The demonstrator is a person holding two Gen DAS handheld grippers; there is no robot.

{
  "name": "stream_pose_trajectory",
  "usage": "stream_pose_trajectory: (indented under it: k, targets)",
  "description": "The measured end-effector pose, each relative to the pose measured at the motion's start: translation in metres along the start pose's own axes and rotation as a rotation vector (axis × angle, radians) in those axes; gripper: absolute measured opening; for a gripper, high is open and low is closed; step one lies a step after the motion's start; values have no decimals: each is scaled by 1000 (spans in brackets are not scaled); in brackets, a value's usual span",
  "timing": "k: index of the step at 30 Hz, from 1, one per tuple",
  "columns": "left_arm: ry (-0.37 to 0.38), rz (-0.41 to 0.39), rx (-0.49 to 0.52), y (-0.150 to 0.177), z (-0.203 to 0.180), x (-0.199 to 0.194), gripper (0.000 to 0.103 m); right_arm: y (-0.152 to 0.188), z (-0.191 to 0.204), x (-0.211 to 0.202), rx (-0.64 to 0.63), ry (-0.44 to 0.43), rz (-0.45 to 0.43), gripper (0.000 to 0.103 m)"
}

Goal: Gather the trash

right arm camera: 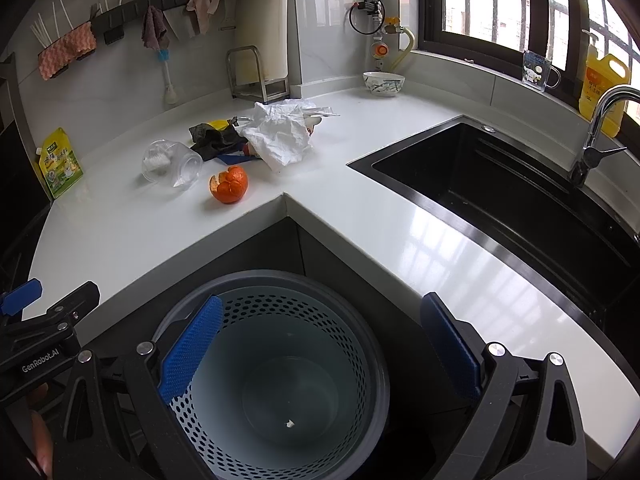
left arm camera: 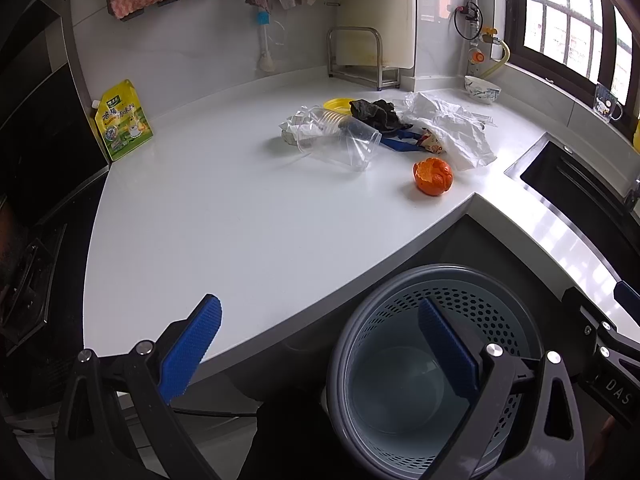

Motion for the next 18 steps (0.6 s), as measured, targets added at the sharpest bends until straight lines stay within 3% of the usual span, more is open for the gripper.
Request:
stream_pose_trajectory:
  k: [18]
  targets:
    - [2, 3, 3, 1, -1, 0, 97, 0, 0, 1, 0, -1, -1, 95]
Point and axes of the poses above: each gripper's, at about its wrist camera, not at the fingertips, and x roughly the way its jaws point, z to its left, y to its underside, the point moved 3 cm from there along x, roughly the way its jaws point, and after that the axes turned 5 degrees about x, right-handed, at the moved point
